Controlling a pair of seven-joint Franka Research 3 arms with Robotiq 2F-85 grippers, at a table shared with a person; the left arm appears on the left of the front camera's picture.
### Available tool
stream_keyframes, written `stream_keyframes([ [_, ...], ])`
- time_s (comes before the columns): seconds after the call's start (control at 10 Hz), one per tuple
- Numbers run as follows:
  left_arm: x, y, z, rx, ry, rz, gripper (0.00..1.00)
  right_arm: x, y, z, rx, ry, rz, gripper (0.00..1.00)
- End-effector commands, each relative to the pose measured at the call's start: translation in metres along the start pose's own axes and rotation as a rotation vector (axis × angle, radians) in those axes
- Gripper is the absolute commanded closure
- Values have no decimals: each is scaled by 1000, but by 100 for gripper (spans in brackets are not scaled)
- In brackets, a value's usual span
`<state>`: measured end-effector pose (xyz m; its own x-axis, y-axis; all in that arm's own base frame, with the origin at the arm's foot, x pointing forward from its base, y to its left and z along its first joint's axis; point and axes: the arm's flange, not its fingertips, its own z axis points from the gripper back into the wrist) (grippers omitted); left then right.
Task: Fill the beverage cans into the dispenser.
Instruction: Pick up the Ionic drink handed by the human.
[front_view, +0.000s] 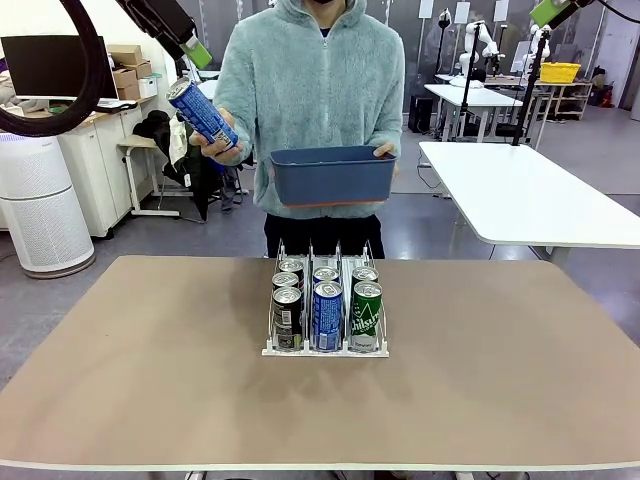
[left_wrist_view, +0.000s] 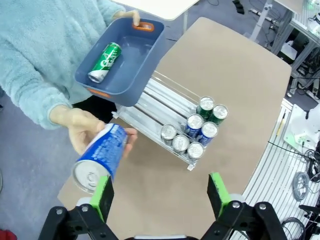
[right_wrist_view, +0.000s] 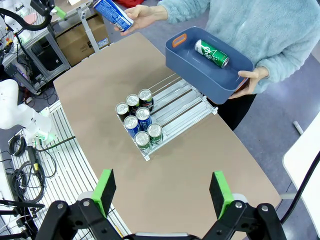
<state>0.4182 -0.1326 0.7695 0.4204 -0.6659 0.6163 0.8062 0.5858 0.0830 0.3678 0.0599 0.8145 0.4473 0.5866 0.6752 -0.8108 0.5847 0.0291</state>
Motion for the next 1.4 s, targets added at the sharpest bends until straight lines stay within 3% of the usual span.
stream_keyframes([
  [0.0,-2,6,-9,83,13,-4,0,0,2,0,8,0,-8,0],
  [0.3,-18,21,-16,129,7,-2,0,0,2,0,8,0,-8,0],
  [1.3,-54,49,-56,117,-23,-36,0,0,2,0,8,0,-8,0],
])
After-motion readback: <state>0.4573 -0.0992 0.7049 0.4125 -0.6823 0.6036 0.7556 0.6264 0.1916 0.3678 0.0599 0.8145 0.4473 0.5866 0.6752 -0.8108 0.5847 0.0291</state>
